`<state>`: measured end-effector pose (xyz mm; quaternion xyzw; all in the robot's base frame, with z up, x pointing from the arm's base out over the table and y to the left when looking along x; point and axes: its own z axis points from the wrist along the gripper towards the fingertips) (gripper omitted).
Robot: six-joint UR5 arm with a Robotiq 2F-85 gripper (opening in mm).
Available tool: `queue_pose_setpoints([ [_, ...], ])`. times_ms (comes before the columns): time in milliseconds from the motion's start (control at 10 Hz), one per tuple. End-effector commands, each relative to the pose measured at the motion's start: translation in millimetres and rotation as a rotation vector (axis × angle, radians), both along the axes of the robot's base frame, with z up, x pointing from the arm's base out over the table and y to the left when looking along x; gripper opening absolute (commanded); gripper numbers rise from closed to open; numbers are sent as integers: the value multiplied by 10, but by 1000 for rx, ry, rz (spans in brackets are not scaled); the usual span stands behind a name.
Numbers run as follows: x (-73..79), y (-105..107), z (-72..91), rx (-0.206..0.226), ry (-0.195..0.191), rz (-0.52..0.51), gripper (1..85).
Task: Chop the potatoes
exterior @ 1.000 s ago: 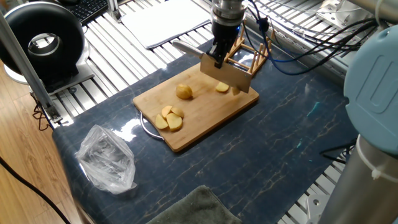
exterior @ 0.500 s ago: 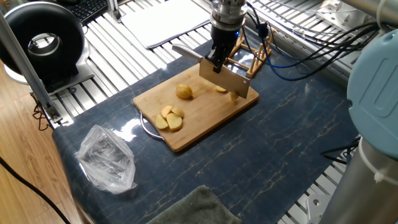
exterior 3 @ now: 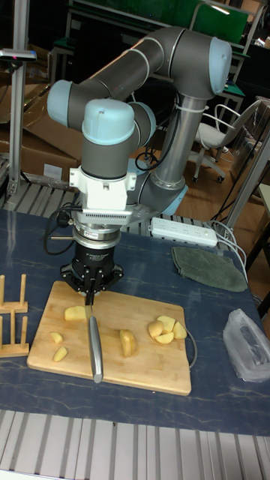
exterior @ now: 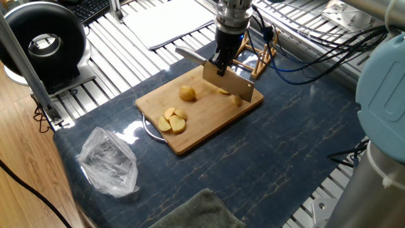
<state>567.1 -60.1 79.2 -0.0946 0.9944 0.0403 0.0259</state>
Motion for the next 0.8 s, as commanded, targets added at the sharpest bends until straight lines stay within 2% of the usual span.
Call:
queue_pose_setpoints([
  [0,42,-9,-41,10,-22,3,10],
  [400,158,6,-199,4,-62,0,10],
  [500,159,-24,-194,4,-61,7,10],
  [700,48,-199,-9,26,-21,49,10],
])
